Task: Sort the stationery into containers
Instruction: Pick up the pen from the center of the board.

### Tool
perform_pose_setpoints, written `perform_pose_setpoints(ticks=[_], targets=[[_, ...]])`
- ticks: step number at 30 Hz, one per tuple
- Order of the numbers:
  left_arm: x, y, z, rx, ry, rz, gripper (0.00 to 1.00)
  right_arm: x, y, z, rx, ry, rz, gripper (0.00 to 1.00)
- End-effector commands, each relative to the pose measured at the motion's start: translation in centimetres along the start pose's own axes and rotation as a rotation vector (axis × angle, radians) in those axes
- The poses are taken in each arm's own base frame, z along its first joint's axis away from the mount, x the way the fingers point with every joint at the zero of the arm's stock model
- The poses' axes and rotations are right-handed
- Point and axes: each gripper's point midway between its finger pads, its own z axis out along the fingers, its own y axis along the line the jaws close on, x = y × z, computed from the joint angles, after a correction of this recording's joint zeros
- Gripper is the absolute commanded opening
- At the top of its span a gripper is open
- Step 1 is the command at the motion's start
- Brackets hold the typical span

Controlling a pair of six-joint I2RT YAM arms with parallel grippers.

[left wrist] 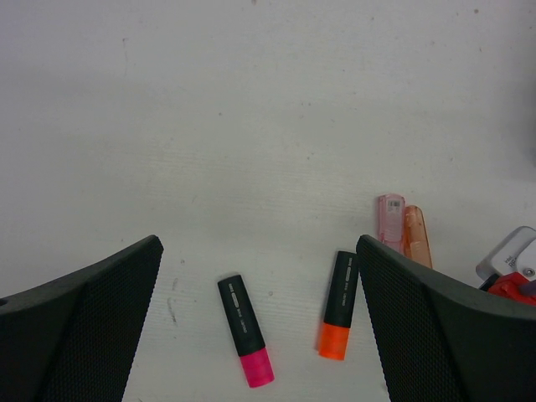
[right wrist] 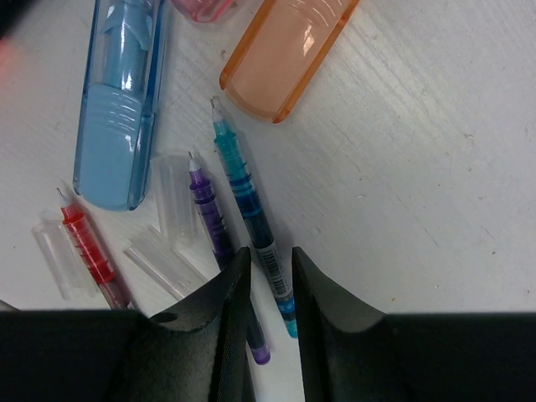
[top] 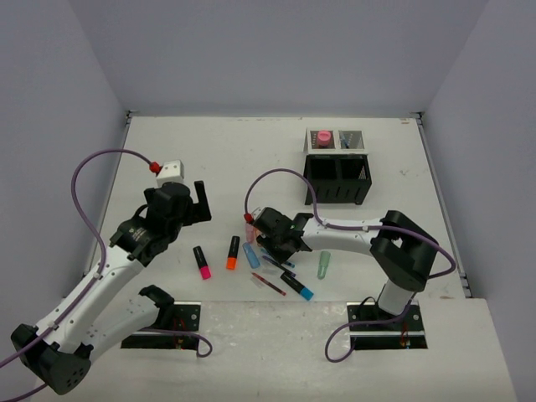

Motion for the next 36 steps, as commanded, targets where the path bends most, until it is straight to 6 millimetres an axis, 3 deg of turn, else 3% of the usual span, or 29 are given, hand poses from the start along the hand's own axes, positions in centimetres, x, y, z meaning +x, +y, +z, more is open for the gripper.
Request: perform_pose_setpoints(ticks=[1, 9, 17, 23, 30, 36], targets=[[-0.6, -0.3, -0.1, 0.030, -0.032, 0.007, 1.00, -1.2, 0.1, 0.0, 0.012, -0.021, -0.009, 0.28], [-0.8, -0.4, -0.4, 0.041, -0.043, 0.001, 1.00, -0.7, -0.3, 0.4, 0.042, 0.012, 0.001, 0.27], [-0.7, -1.0, -0.4, 0.070, -0.026, 0.002, 1.00, -1.3, -0.5, -0.1, 0.055, -0.008, -0.005, 0.10], [-0.2, -2.6, -0.4, 0.131, 0.029, -0.032, 1.00, -3.1, -1.3, -2.9, 0.088, -0.087, -0.004, 0.06], [1.0, -5.3, 0.1, 0.188, 0.117, -0.121, 1.00, -4.7, -2.6, -8.3, 0.121, -0.223, 0.013, 0.00], [4.8, -11.5, 0.0, 0.187, 0.188, -0.168, 1.00, -5.8, -7.0, -13.5, 0.200, -0.394, 0.201, 0.00]])
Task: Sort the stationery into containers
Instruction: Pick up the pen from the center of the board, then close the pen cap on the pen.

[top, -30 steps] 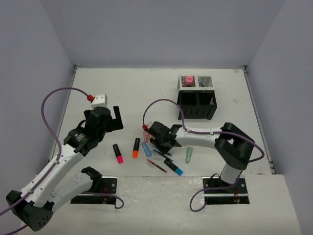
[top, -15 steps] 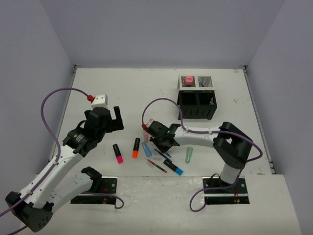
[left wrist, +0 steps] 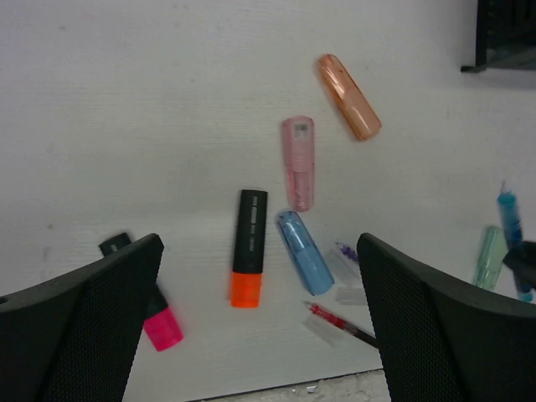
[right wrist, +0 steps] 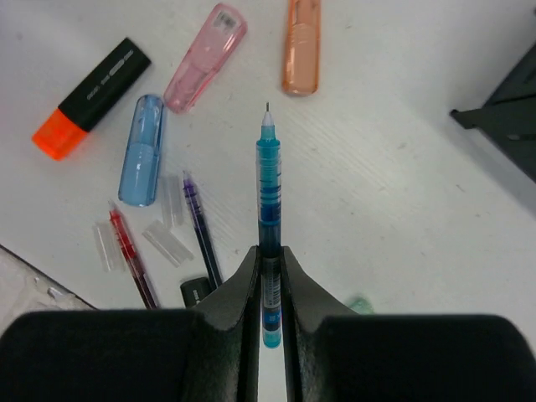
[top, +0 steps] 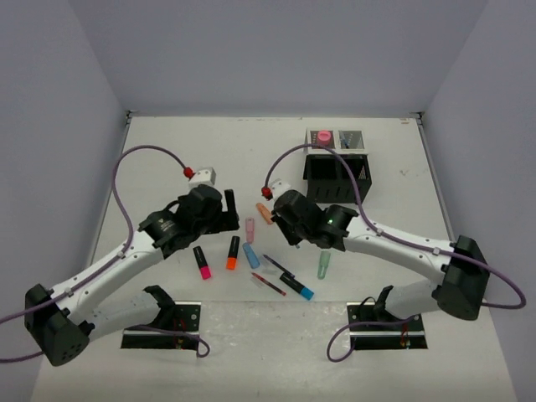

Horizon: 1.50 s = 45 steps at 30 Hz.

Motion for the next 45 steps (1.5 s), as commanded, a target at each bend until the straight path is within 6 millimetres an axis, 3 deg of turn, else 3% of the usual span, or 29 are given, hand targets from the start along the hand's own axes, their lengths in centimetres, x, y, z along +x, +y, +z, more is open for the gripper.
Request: perform_pose_setpoints(ticks=[1, 5, 7, 9, 15, 21, 24, 34, 39, 45], targets=[[1.3, -6.0, 0.6, 0.045, 0.013, -0.151, 1.00, -2.2, -4.7, -2.9, 0.119, -0.124, 0.162, 0.00], [4.7, -7.7, 1.4, -0.042, 0.059, -0.219, 0.96, -2.4, -6.9, -4.0, 0.169, -0.212, 0.256, 0.00], [5.9, -8.9, 1.5, -0.052, 0.076, -0.246, 0.72, -2.1, -7.6, -4.3, 0.188, -0.246, 0.279, 0.00], [7.0, -10.1, 1.7, -0.054, 0.099, -0.260, 0.62, -1.6, -8.3, -4.5, 0.207, -0.270, 0.292, 0.00], [9.7, -11.7, 2.4, -0.122, 0.160, -0.252, 0.61, -0.8, -8.2, -3.9, 0.188, -0.273, 0.287, 0.00], [10.7, -9.9, 2.7, -0.243, 0.132, -0.384, 0.57, -1.1, -8.1, -4.1, 0.175, -0.303, 0.285, 0.00], [10.9, -10.1, 3.1, -0.251, 0.130, -0.398, 0.48, -1.3, -8.0, -4.2, 0.161, -0.327, 0.286, 0.00], [13.3, -10.7, 4.8, -0.290, 0.190, -0.425, 0.41, -0.9, -7.5, -4.8, 0.114, -0.358, 0.293, 0.00], [13.9, -11.1, 5.4, -0.308, 0.211, -0.418, 0.34, -0.9, -7.3, -5.1, 0.098, -0.370, 0.293, 0.00], [14.8, -10.5, 5.9, -0.352, 0.223, -0.406, 0.28, -0.9, -7.0, -5.3, 0.076, -0.378, 0.291, 0.00]])
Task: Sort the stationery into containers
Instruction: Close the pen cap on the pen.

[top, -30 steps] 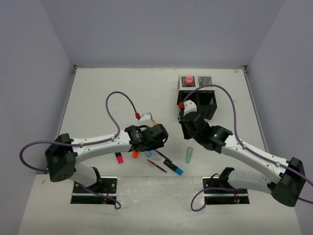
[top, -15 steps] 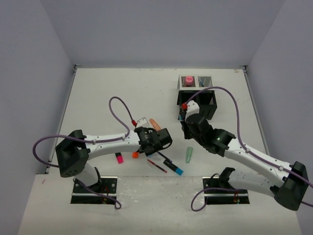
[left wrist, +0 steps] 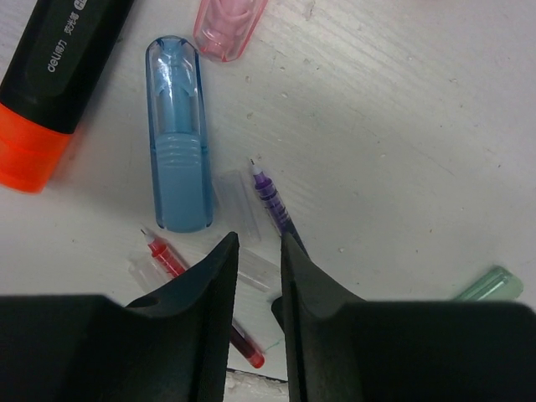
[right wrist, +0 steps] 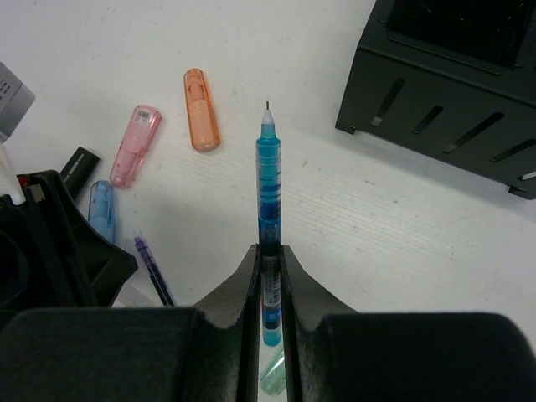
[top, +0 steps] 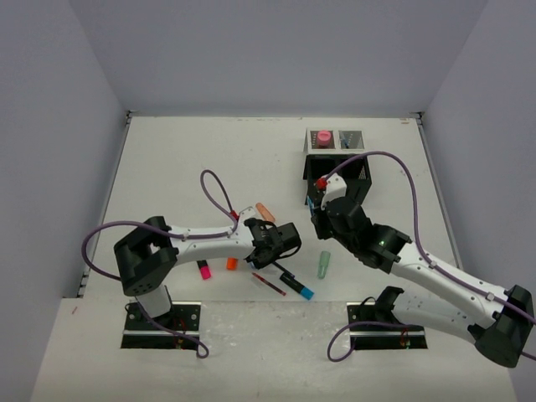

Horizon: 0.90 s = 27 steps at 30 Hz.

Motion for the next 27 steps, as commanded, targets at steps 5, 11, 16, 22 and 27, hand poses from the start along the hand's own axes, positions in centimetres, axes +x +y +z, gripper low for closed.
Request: perform_pose_setpoints(ticks=[5, 11, 16, 22, 27], targets=[[0.1, -0.1, 0.2, -0.034, -0.007, -0.043, 0.27, -0.7, 0.8, -0.3, -0.053, -0.039, 0.014, 0.00], [0.4, 0.4, 1.2, -0.035, 0.008, -0.039, 0.27, -0.6, 1.0, -0.3, -0.062, -0.032, 0.011, 0.00], [0.5, 0.7, 1.9, -0.046, 0.023, -0.034, 0.27, -0.4, 1.3, -0.2, -0.077, -0.025, 0.005, 0.00], [0.4, 1.6, 2.3, -0.062, 0.022, -0.040, 0.27, -0.3, 1.5, -0.1, -0.085, -0.020, 0.002, 0.00], [0.7, 2.1, 3.1, -0.068, 0.037, -0.044, 0.27, -0.3, 1.5, 0.0, -0.088, -0.016, -0.001, 0.00]])
